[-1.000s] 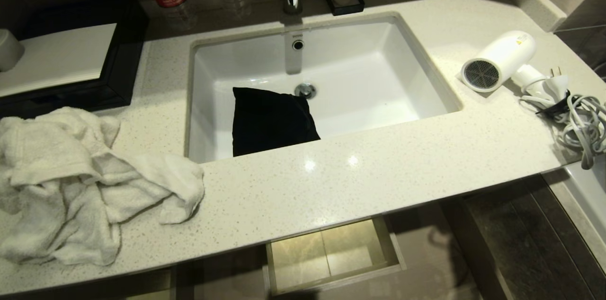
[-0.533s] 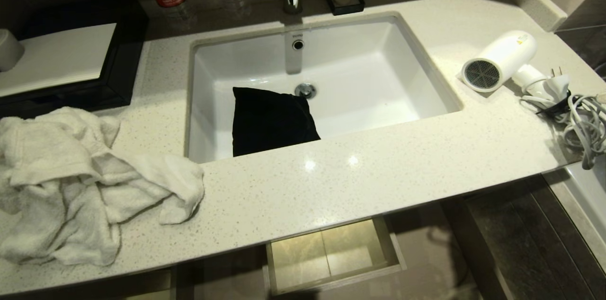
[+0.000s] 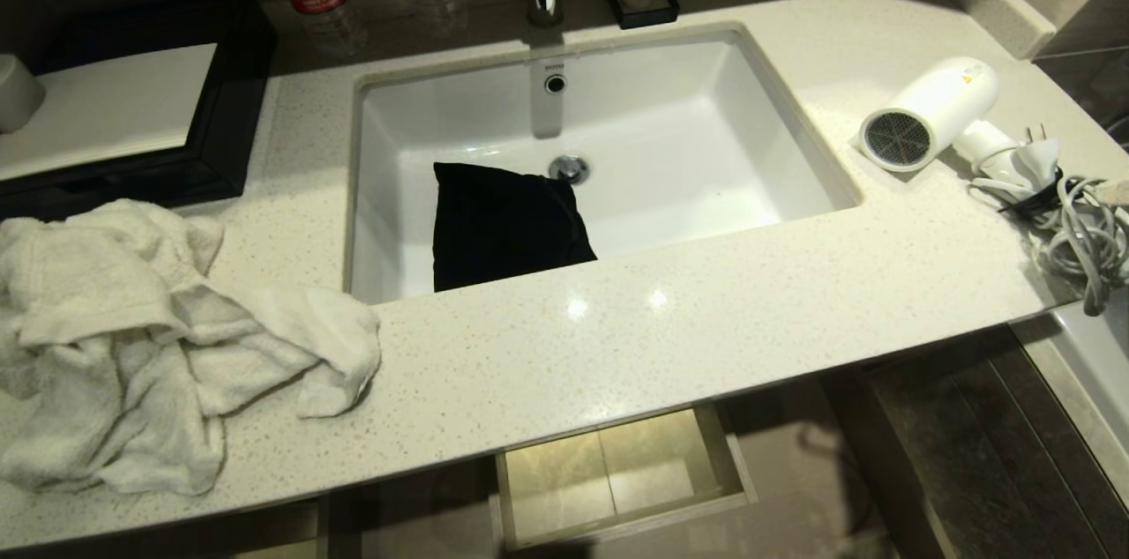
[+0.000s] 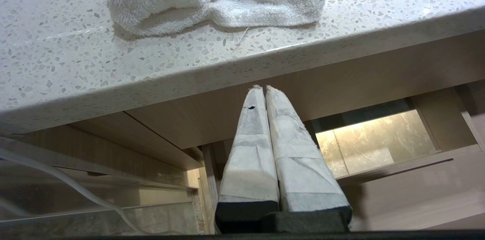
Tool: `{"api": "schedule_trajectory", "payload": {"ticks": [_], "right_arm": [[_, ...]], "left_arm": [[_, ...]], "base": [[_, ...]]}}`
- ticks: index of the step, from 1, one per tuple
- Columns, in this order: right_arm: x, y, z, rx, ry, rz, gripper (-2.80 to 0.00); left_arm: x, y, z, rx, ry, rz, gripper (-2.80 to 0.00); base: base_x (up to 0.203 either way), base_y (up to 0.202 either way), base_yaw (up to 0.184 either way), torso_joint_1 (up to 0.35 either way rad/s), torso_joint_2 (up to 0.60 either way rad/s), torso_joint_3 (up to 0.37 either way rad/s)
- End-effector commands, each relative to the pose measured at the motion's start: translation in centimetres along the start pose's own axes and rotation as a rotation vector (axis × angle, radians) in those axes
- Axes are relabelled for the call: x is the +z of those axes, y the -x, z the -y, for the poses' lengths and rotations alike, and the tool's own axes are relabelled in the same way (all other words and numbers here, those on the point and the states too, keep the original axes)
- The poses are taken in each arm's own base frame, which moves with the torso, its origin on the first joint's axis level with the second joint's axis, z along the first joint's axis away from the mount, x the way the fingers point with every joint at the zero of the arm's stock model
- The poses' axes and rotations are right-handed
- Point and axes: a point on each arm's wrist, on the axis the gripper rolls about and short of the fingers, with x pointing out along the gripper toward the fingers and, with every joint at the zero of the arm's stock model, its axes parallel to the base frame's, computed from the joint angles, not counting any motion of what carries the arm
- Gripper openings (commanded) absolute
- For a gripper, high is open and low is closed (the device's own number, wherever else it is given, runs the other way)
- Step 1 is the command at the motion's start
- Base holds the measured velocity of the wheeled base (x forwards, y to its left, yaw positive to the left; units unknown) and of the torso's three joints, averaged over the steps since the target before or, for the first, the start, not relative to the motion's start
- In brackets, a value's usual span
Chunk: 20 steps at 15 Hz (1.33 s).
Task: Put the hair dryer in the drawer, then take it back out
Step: Pick up the hairdryer
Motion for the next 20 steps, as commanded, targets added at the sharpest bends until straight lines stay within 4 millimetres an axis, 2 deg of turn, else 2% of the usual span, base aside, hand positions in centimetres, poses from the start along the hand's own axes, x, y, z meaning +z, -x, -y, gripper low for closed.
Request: {"api": "schedule_trajectory", "payload": {"ticks": [1,20], "right_arm": [[0.0,0.1,0.0,0.001,0.001,0.001,0.00],[0.0,-4.8,1.9,0.063,-0.031,-0.052,0.00]], "left_arm": [[0.0,0.0,0.0,0.000,0.000,0.000,-2.80],[0.0,0.0,0.0,0.000,0.000,-0.001,-2.80]], "base": [[0.000,0.000,0.000,0.000,0.00,0.000],[0.000,0.000,0.000,0.000,0.00,0.000]]}}
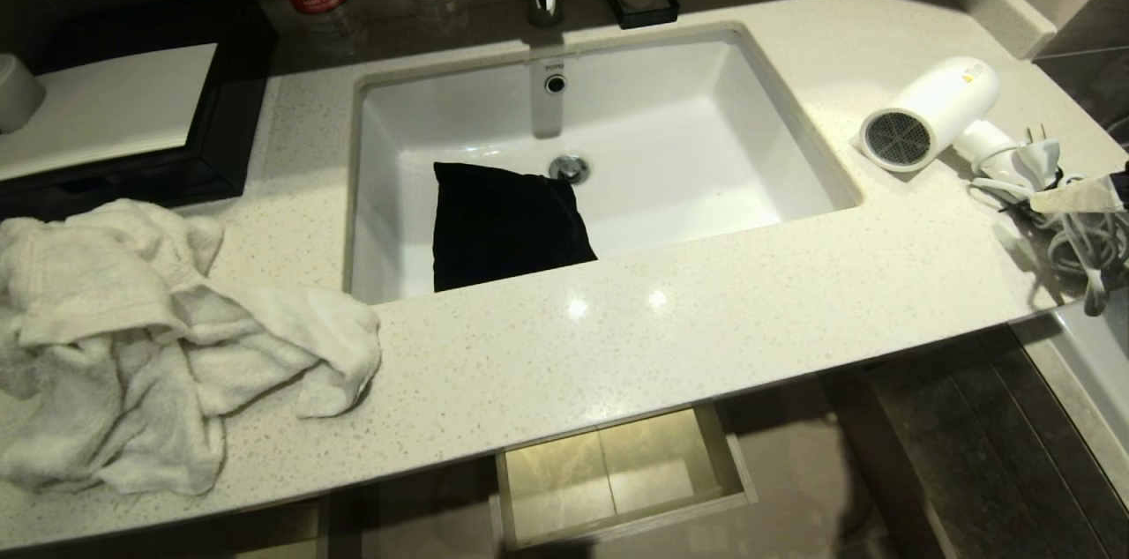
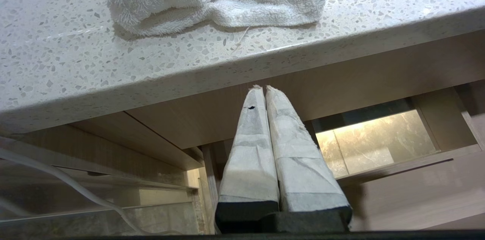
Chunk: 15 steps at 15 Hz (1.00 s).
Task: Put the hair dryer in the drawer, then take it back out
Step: Pick up the hairdryer
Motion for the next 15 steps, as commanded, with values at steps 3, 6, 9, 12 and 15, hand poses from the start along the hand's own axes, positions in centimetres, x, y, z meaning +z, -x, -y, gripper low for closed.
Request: {"api": "schedule_trajectory", "payload": {"ticks": [3,6,9,12,15], "right_arm": [[-0.2,-1.2,0.3,0.013,-0.007,-0.025,0.00],[-0.2,-1.5,0.2,0.027,-0.002,-0.027,0.00],[0.0,-2.0,0.4,0.039,0.000,-0.018,0.00],[0.0,-2.6,0.6,0.045,-0.002,-0.027,0.00],[0.2,-2.9,0.6,0.049,0.000,-0.028,0.00]], "left_arm": [[0.0,0.0,0.0,0.000,0.000,-0.001,-2.80],[0.0,0.0,0.0,0.000,0.000,0.000,-2.80],[0.0,0.0,0.0,0.000,0.000,0.000,-2.80],[0.0,0.0,0.0,0.000,0.000,0.001,-2.80],[0.0,0.0,0.0,0.000,0.000,-0.001,-2.80]], "base": [[0.000,0.000,0.000,0.000,0.00,0.000],[0.000,0.000,0.000,0.000,0.00,0.000],[0.000,0.000,0.000,0.000,0.00,0.000],[0.000,0.000,0.000,0.000,0.00,0.000],[0.000,0.000,0.000,0.000,0.00,0.000]]}}
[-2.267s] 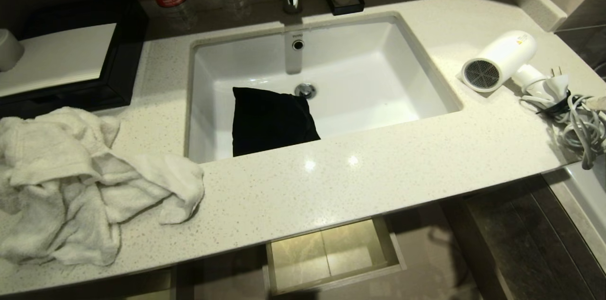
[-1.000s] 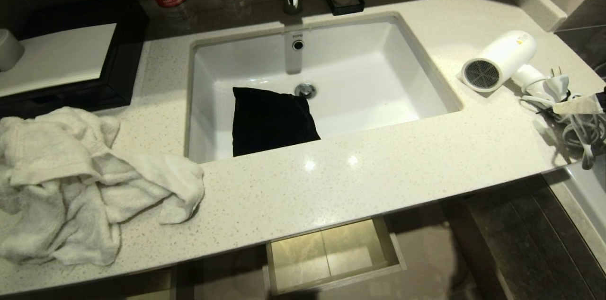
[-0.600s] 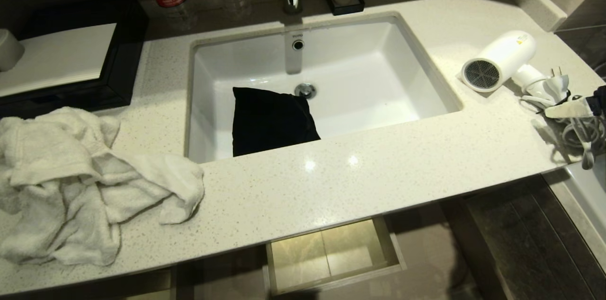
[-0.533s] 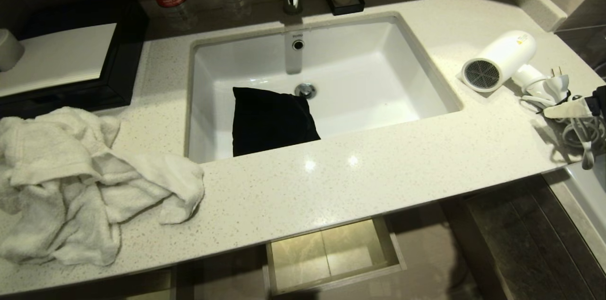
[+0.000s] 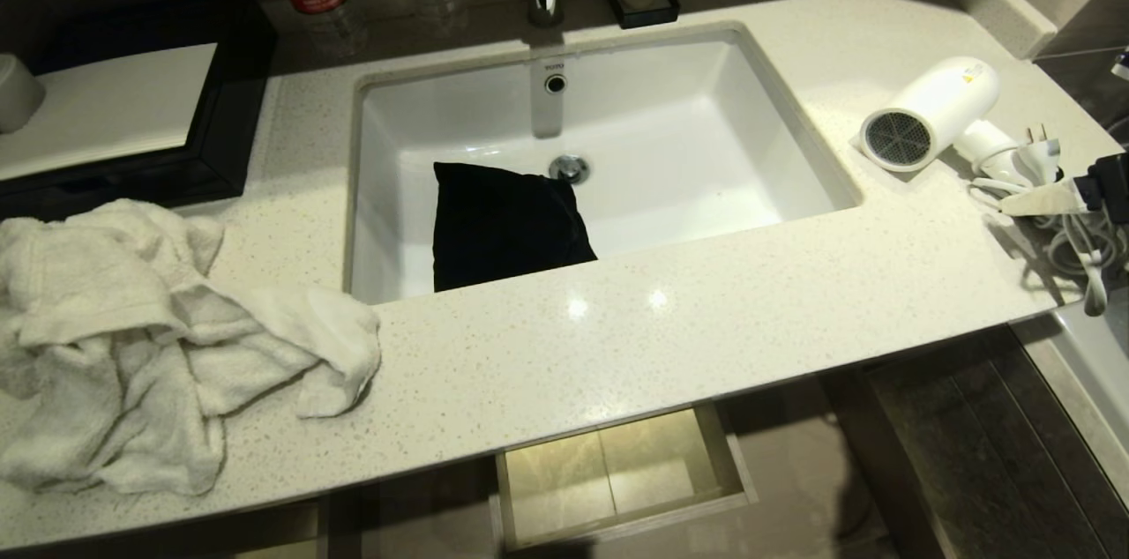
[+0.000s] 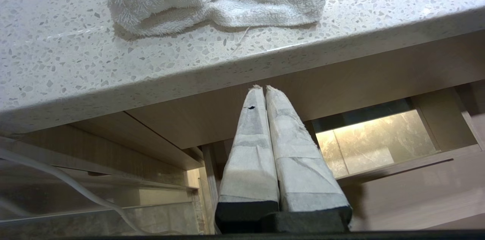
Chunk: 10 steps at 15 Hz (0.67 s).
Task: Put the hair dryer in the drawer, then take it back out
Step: Pick up the hairdryer
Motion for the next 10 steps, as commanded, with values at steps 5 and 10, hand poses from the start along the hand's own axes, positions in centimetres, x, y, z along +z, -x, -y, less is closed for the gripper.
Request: {"api": "schedule_trajectory", "payload": {"ticks": [5,10], "right_arm": [[0.43,-0.69,-0.01,0.023,0.015,0.022,0.00],[0.31,-1.08,0.05,0.028,0.012,0.012,0.00]], "left_arm": [[0.00,0.00,0.00,0.000,0.000,0.000,-2.80],[0.00,0.00,0.00,0.000,0.000,0.001,-2.80]], "base": [[0.000,0.000,0.000,0.000,0.00,0.000],[0.000,0.000,0.000,0.000,0.00,0.000]]}}
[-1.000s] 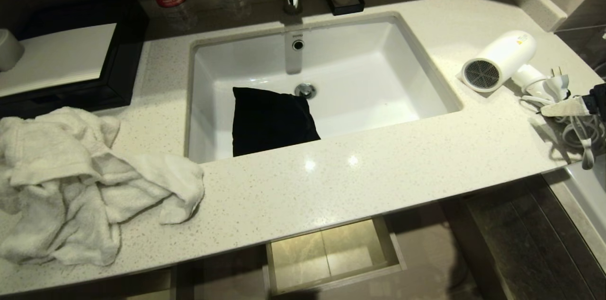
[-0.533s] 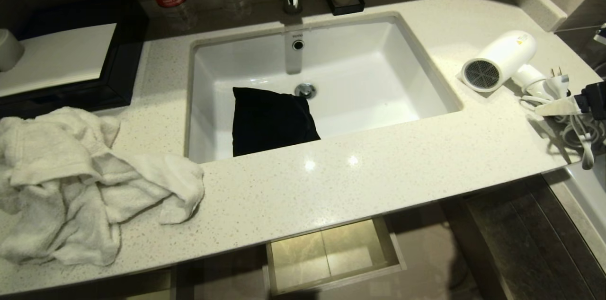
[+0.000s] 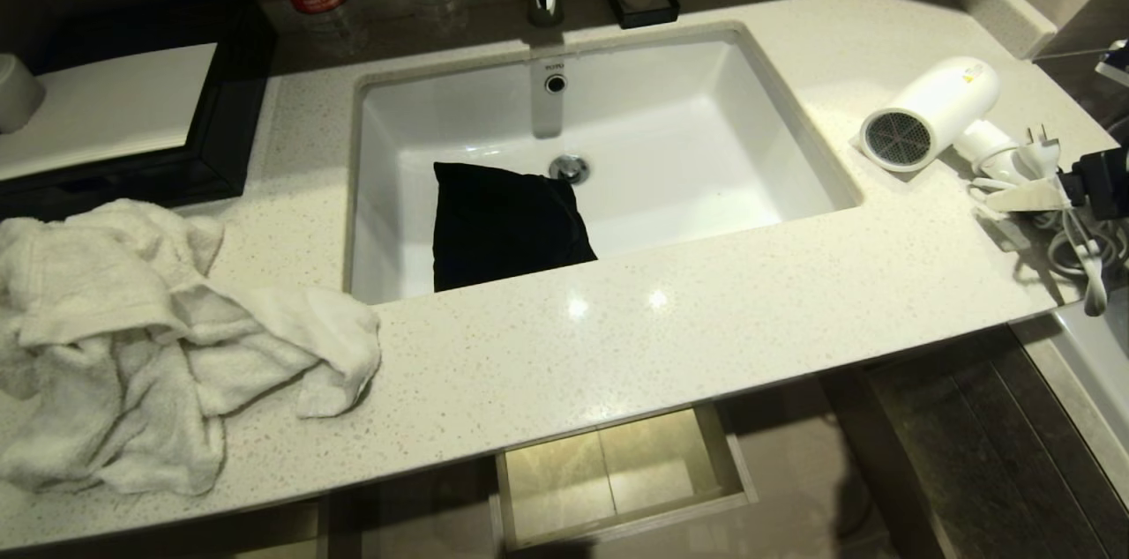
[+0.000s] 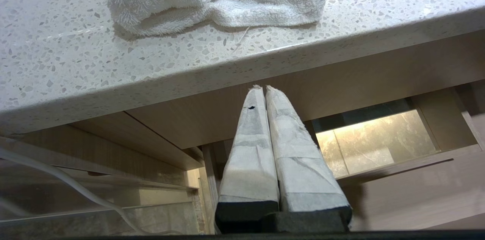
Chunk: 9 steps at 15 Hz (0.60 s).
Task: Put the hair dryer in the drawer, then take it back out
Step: Pick up the hairdryer
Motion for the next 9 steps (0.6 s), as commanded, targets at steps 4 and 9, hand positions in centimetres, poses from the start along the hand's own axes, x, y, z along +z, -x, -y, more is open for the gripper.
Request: {"api": "schedule_trajectory", "payload": {"ticks": [4,9], "right_arm": [[-0.06,-0.36,0.13,0.005,0.000,-0.005,0.00],[-0.12,-0.36,0.11,0.004,0.004,-0.005,-2.80]], "left_arm": [[0.00,0.00,0.00,0.000,0.000,0.000,-2.80],[0.00,0.00,0.00,0.000,0.000,0.000,-2.80]], "base": [[0.000,0.000,0.000,0.000,0.00,0.000],[0.000,0.000,0.000,0.000,0.00,0.000]]}}
